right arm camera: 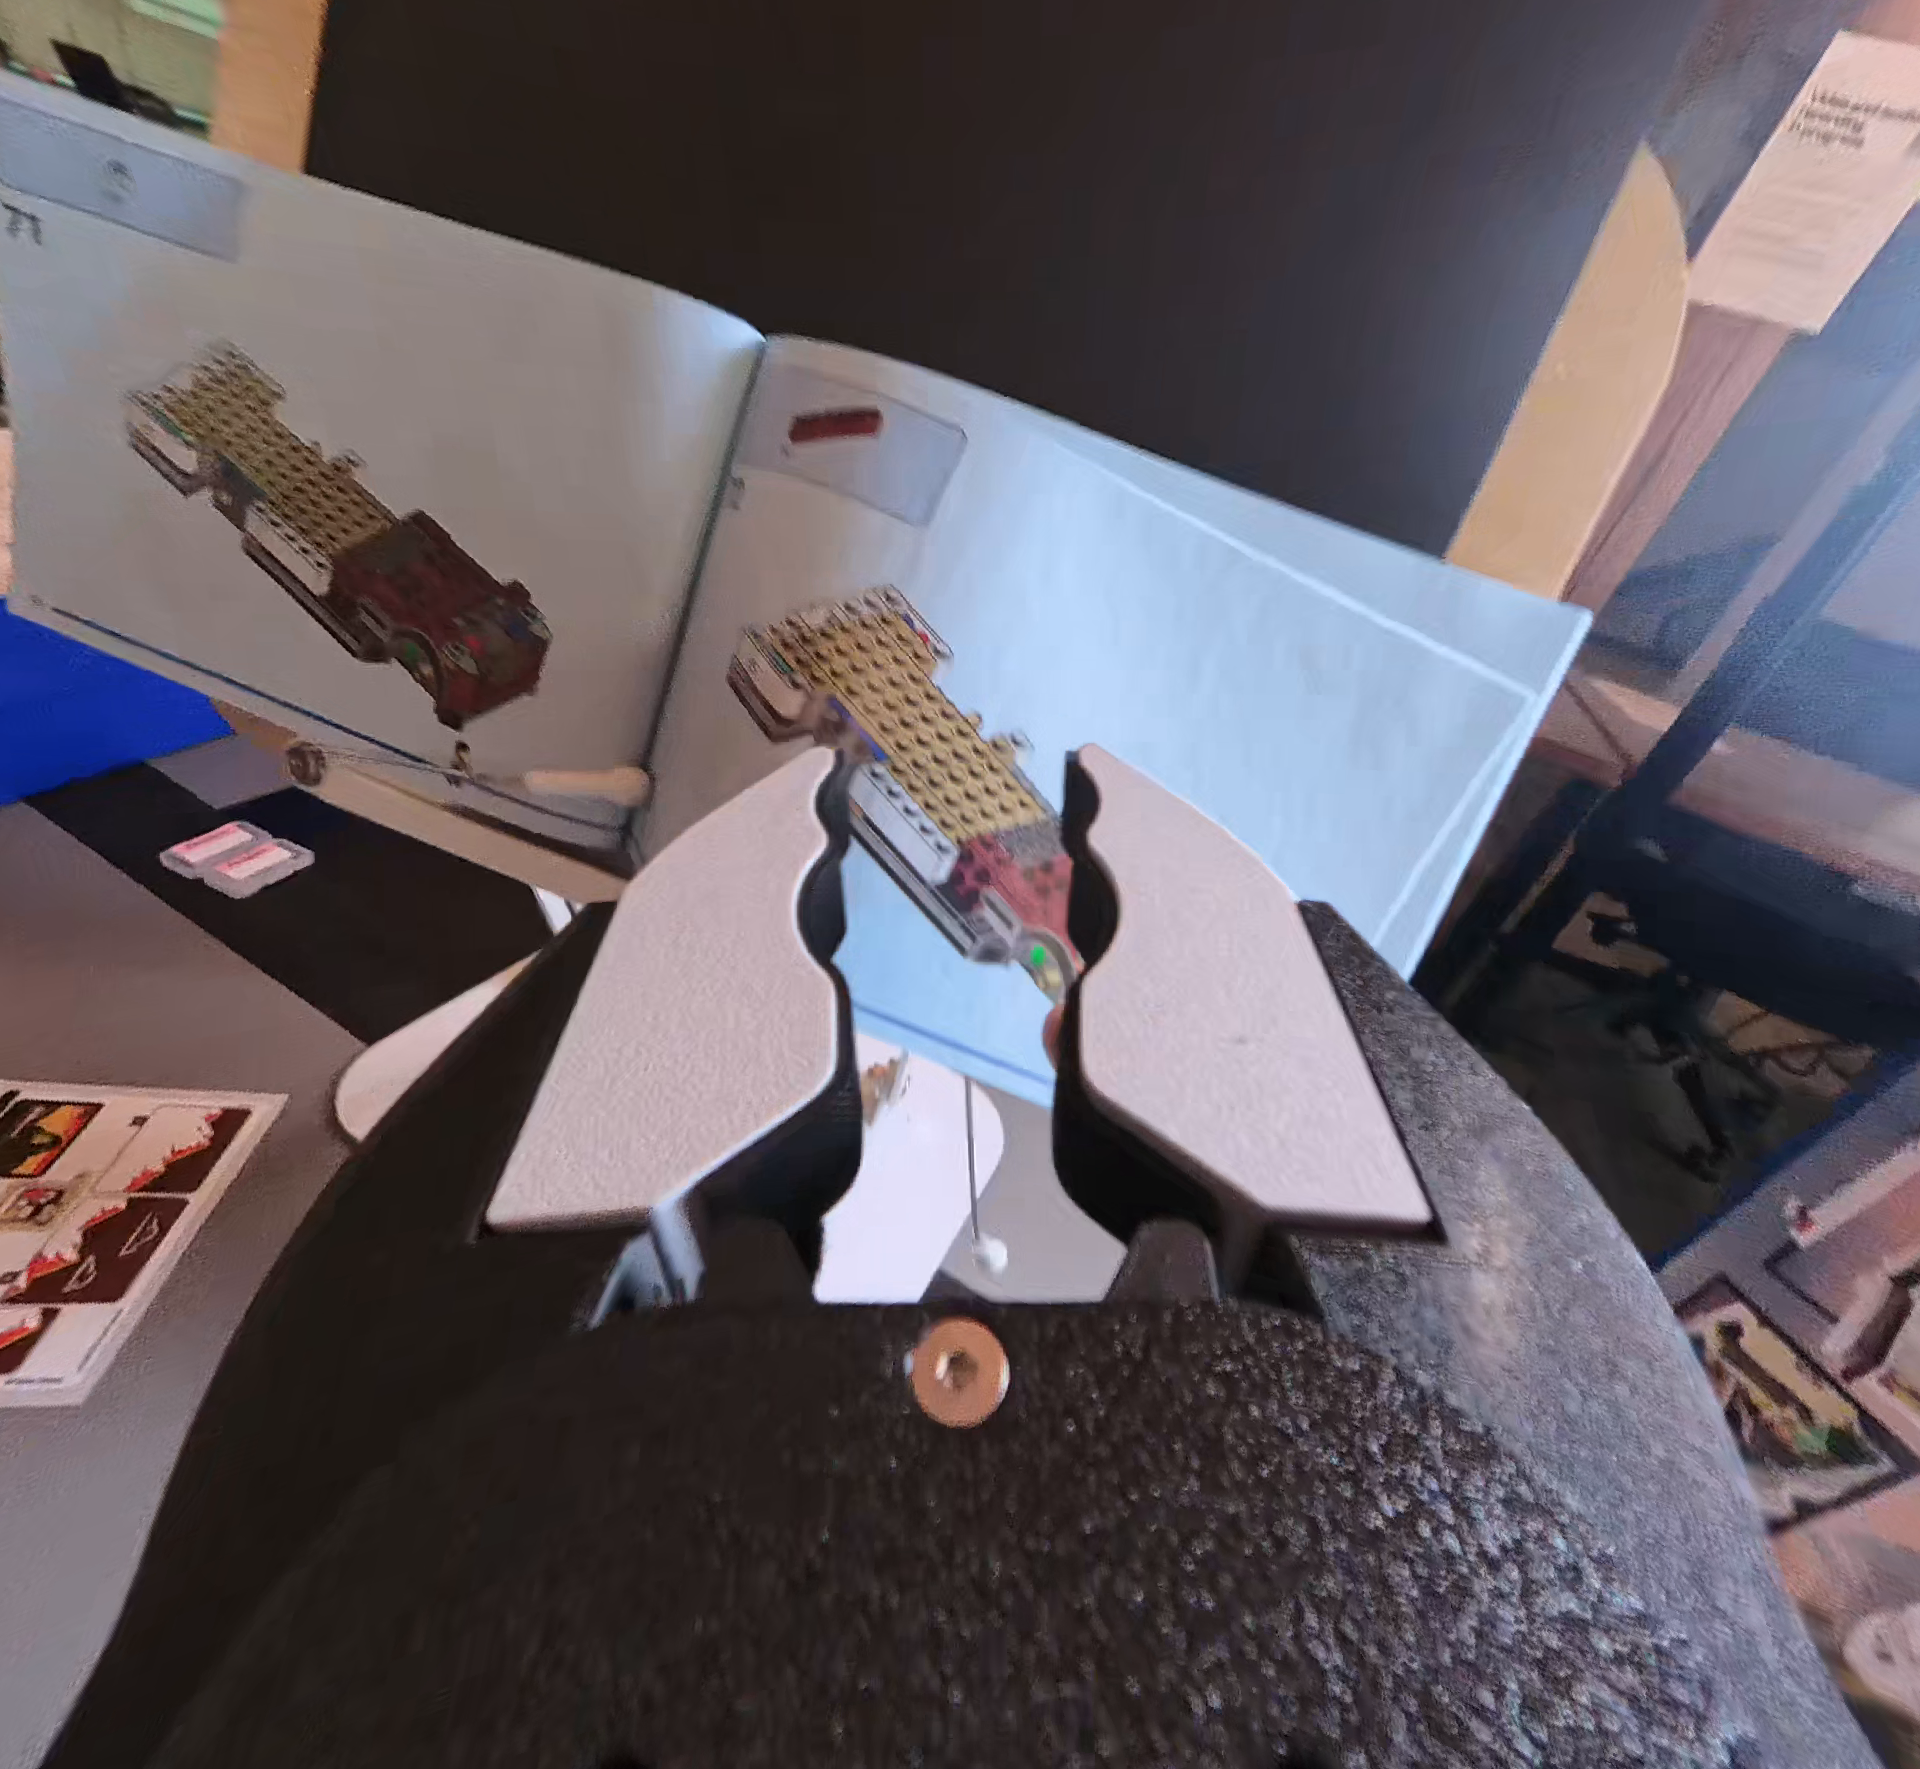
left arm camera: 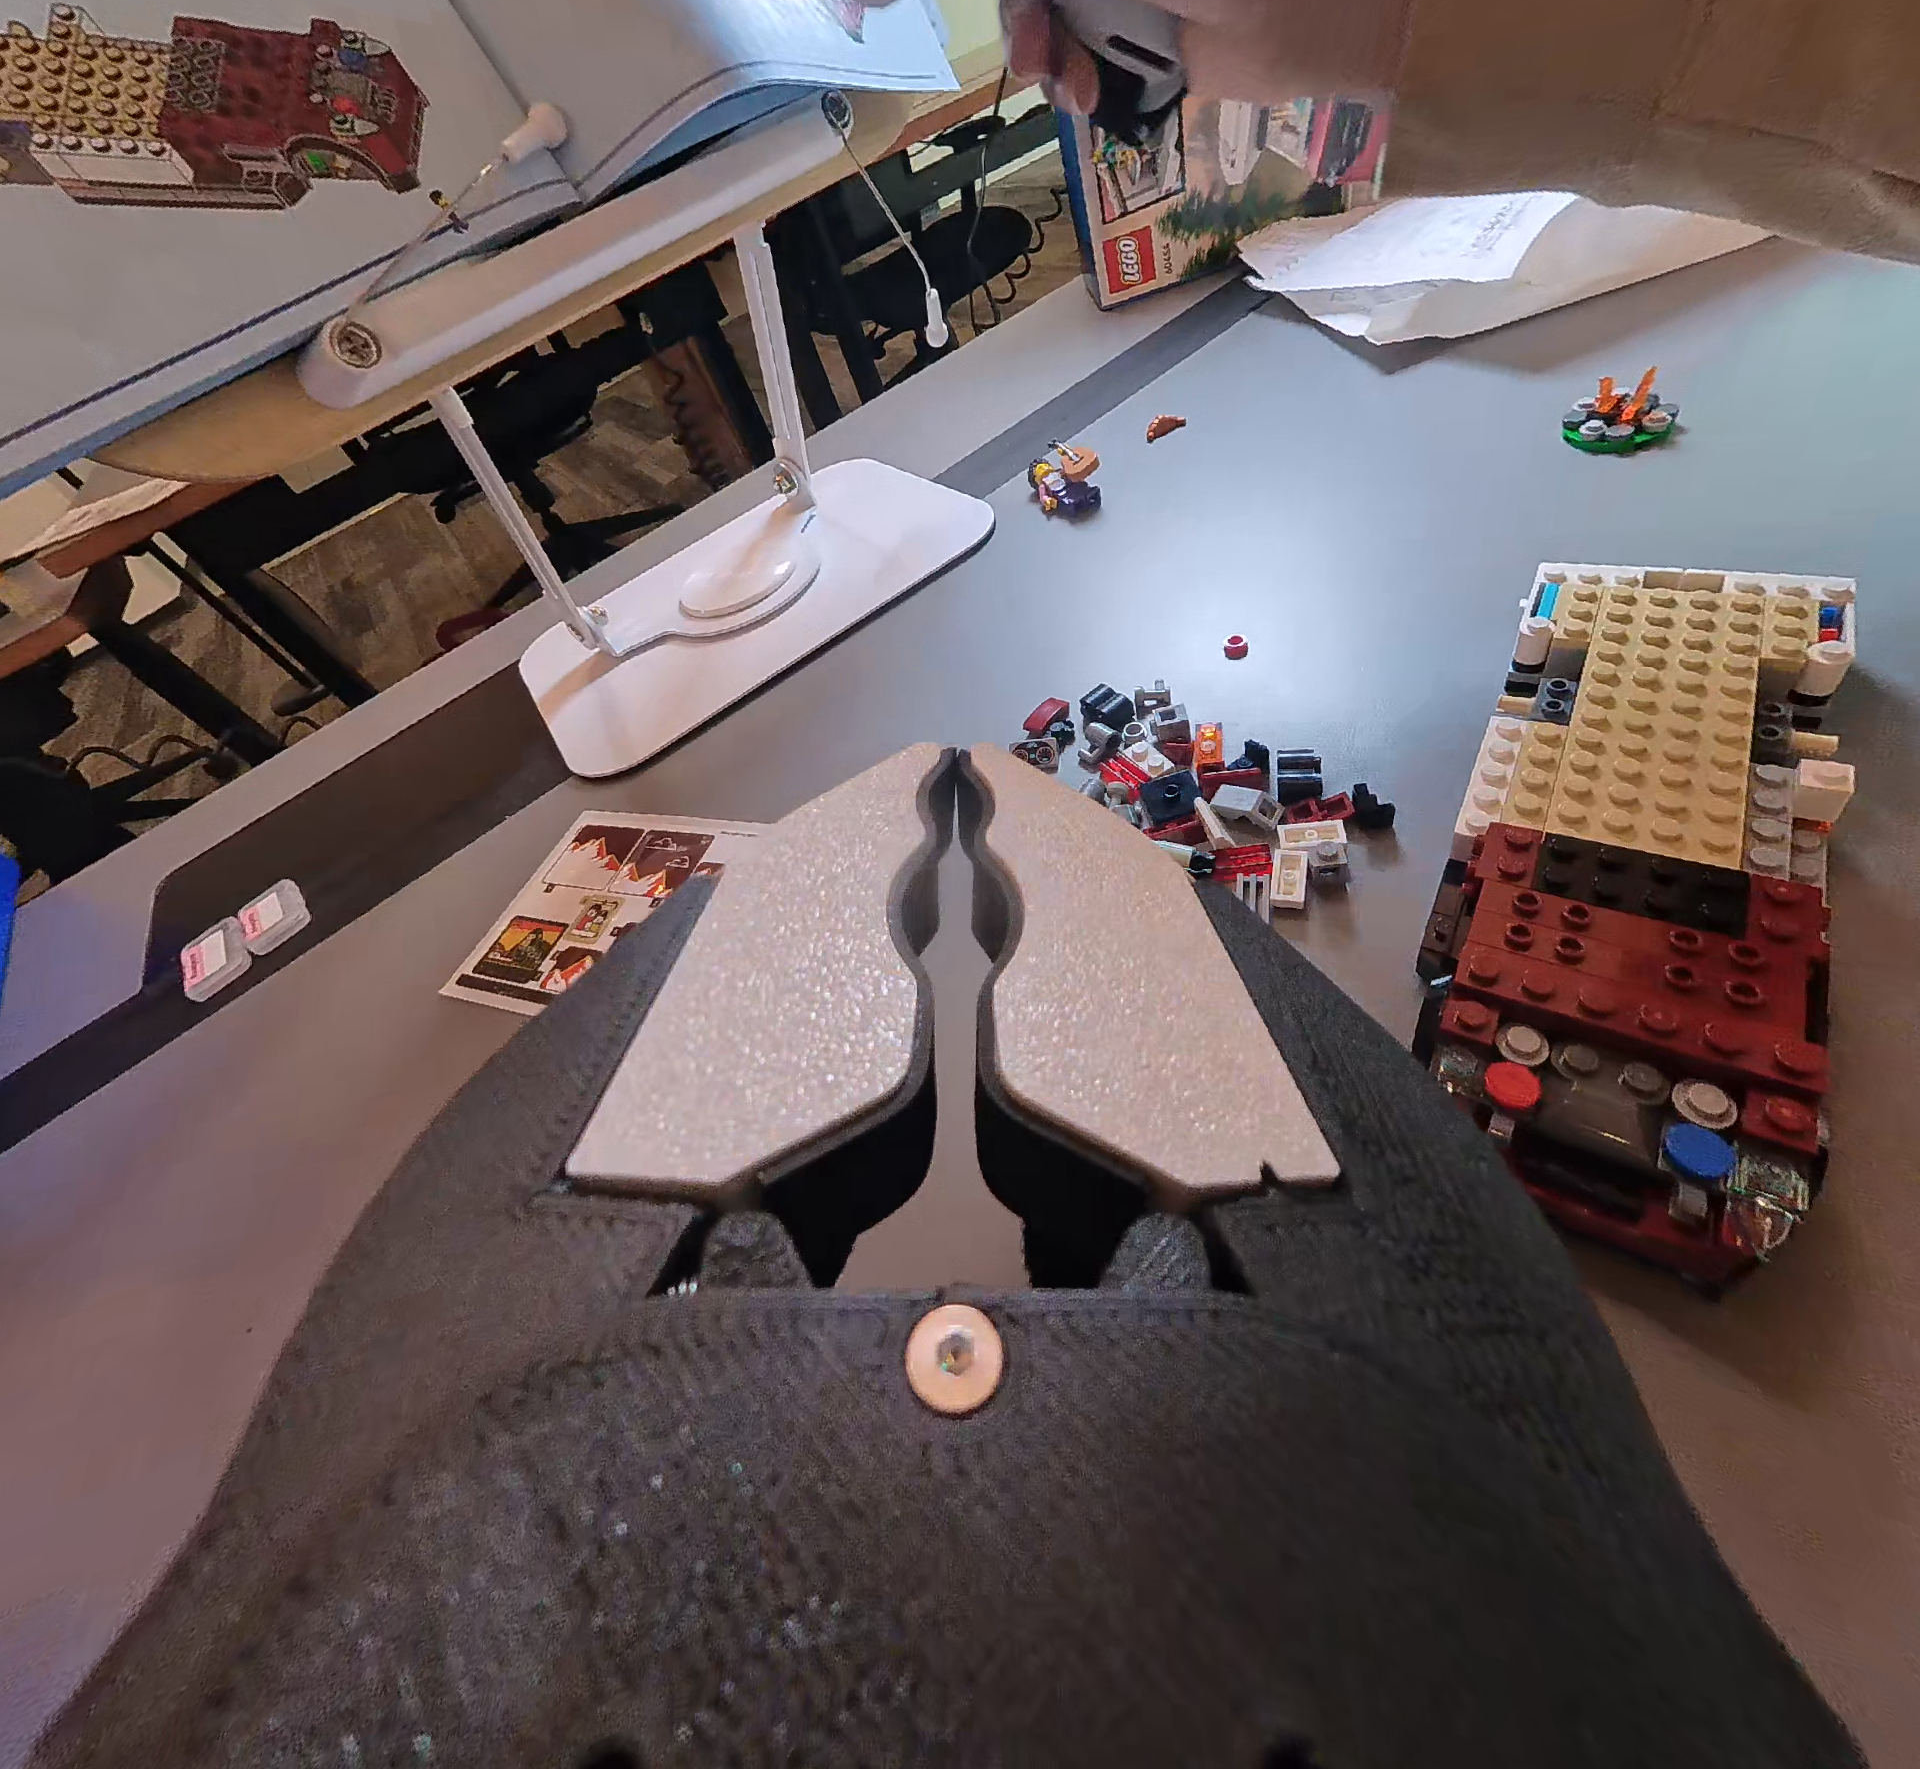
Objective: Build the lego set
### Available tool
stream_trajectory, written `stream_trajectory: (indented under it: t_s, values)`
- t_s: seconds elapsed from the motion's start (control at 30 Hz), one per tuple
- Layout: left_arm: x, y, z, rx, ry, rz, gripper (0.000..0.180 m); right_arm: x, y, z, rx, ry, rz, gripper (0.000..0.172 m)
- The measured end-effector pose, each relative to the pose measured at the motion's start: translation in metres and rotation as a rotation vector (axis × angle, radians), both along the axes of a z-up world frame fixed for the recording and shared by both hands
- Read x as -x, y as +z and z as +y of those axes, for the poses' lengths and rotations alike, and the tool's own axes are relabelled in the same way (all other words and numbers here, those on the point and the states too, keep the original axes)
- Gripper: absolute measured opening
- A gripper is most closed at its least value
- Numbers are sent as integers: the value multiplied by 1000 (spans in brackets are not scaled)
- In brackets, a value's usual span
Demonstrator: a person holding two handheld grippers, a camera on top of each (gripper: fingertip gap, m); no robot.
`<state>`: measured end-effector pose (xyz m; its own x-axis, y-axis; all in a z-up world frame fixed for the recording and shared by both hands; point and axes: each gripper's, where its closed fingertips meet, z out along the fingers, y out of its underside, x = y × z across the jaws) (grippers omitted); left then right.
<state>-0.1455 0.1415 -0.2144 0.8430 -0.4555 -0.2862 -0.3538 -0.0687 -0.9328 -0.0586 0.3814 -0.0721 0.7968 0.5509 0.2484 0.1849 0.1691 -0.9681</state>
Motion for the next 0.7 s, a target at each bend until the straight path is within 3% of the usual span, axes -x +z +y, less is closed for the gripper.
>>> stream_trajectory:
  t_s: [0.1,0.2,0.37,0.7]
  values:
    - [-2,-4,2,13,-1,-3,0,-16,-23,7,71,-35,12,71]
    - [-4,-10,2,33,-1,6,0,-10,-26,11,51,-58,9,87]
    - [-1,-16,1,47,21,18,0,-13,-26,44,18,-177,-74,93]
    - [-4,-22,3,73,9,18,0,-23,-2,62,-58,-87,-64,94]
